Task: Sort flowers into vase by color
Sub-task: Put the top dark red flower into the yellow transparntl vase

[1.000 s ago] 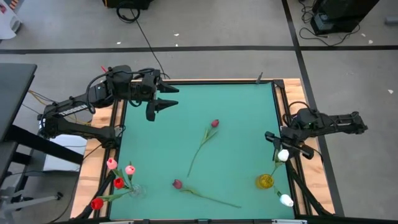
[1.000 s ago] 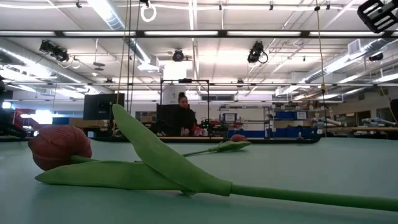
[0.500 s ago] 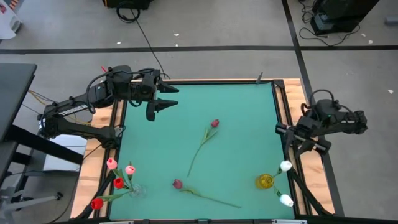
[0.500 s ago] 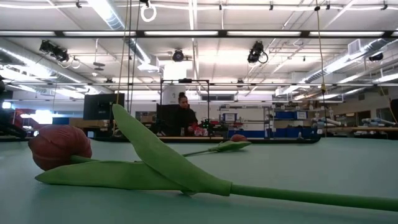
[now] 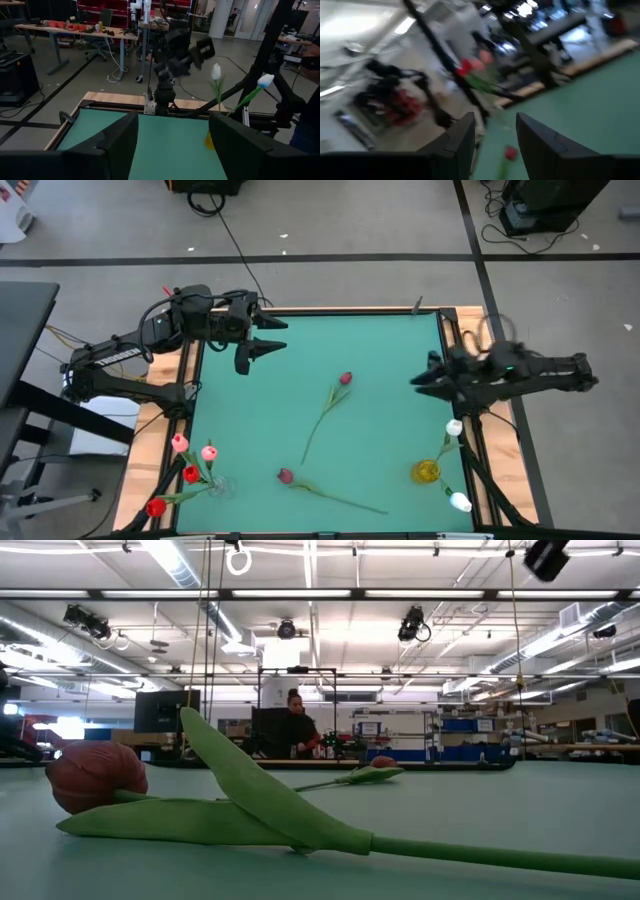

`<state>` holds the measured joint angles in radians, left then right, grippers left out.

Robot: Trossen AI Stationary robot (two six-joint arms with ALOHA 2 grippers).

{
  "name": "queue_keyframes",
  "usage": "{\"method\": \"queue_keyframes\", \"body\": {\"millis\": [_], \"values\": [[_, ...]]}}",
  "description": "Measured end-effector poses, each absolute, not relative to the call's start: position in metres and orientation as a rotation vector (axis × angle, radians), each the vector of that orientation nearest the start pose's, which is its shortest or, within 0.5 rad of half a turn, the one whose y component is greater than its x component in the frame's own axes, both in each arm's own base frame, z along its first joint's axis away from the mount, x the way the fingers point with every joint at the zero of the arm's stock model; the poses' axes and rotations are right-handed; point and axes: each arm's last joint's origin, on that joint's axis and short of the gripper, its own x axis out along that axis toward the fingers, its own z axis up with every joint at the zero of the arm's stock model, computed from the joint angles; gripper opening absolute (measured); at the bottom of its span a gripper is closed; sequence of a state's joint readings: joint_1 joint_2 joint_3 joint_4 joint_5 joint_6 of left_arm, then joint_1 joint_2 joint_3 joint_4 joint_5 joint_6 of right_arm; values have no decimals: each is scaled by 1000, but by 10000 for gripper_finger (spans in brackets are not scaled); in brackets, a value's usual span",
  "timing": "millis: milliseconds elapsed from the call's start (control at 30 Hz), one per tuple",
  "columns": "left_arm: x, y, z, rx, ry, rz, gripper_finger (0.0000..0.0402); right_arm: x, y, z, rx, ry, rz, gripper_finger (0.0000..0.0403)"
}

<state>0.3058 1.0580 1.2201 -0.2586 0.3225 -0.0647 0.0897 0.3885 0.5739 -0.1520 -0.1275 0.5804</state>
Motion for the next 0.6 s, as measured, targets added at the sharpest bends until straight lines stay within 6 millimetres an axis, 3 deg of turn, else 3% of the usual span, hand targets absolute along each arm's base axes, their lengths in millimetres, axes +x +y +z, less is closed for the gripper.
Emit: {"method": "queue_keyframes", "body": {"millis": [267,400,600], "values": [[210,57,423,-98,93,-14,247,173,1,278,620,216,-85,154],[210,57,423,-98,93,-14,247,210,-14,257,763,248,-183,158],[210,57,423,-98,93,-14,247,271,-46,232,870,440,-379,158]]}}
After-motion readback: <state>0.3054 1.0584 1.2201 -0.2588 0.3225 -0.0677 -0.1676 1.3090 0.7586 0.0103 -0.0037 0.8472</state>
